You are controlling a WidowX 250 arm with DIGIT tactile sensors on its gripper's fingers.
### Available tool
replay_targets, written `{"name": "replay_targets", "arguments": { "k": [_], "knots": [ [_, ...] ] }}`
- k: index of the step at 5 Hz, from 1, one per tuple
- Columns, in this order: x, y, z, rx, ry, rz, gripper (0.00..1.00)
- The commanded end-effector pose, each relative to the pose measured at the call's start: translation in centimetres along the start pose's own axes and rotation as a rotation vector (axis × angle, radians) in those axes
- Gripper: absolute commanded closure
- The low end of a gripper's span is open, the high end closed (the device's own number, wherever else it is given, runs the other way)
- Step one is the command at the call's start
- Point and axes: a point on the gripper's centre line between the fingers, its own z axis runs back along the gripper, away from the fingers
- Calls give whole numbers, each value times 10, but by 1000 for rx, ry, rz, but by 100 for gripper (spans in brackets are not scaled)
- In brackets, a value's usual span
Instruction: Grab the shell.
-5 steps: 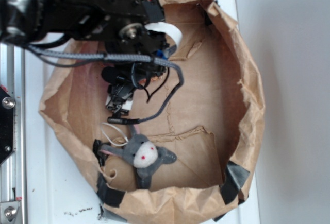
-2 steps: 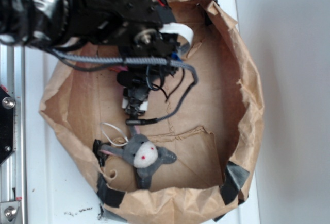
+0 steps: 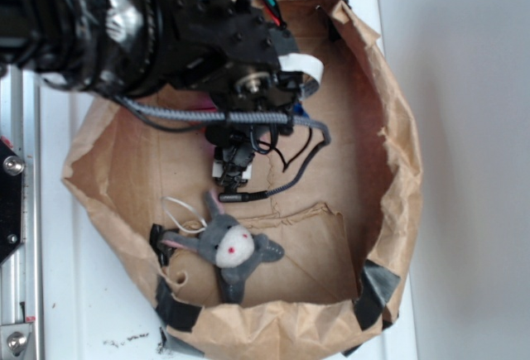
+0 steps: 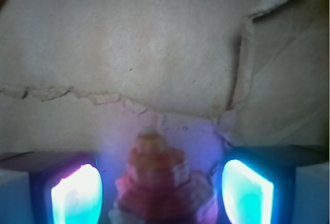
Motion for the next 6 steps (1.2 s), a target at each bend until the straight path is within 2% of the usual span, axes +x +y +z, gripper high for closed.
{"name": "replay_targets", "arguments": {
  "k": [1,2,3,4,5,6],
  "knots": [
    [10,-1,18,18,-95,-13,100],
    [8,0,30,2,-121,-12,100],
    [2,-7,81,-66,-158,-3,100],
    [-10,-26,136,-131,-194,37,100],
    [-12,-36,188,-121,-220,93,100],
    [-8,-35,233,-148,-207,138,100]
  ]
}}
